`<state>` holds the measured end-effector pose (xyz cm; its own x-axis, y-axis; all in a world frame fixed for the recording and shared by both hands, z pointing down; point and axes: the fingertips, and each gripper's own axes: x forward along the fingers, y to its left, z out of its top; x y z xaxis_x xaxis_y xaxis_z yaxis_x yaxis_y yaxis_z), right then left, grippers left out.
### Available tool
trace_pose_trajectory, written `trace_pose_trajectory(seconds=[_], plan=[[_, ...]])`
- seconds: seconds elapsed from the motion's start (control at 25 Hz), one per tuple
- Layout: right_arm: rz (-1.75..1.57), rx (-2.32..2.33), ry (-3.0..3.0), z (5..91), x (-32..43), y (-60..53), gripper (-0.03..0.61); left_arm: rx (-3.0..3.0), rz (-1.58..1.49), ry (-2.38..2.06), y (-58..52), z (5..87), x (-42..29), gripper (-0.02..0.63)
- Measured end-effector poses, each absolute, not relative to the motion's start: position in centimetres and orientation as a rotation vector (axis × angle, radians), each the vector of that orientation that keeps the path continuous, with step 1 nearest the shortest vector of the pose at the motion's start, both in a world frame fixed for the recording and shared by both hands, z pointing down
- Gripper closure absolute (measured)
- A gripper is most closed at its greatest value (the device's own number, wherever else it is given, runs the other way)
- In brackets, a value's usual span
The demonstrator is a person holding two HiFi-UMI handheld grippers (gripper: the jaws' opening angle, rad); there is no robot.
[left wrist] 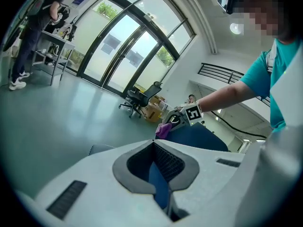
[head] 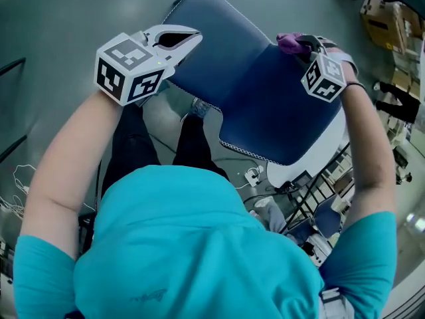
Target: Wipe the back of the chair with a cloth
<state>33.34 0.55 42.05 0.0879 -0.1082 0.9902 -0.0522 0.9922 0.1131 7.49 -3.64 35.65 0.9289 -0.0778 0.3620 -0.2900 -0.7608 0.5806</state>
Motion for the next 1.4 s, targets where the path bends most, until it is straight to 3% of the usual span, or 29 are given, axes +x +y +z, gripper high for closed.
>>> trace_pose_trajectory(seconds=[0.4, 1.4], plan=[[-0.190, -0.076, -1.278, 48.1, 37.4, 0.1, 0.465, 2.380, 0.392, -0.207, -3.7, 40.2, 9.0, 0.618], [0.022, -0.055, -1.195, 47.9, 38.4, 4.7, 0.465, 2.389, 0.347, -0.147, -2.8, 40.0, 11.6, 0.618]])
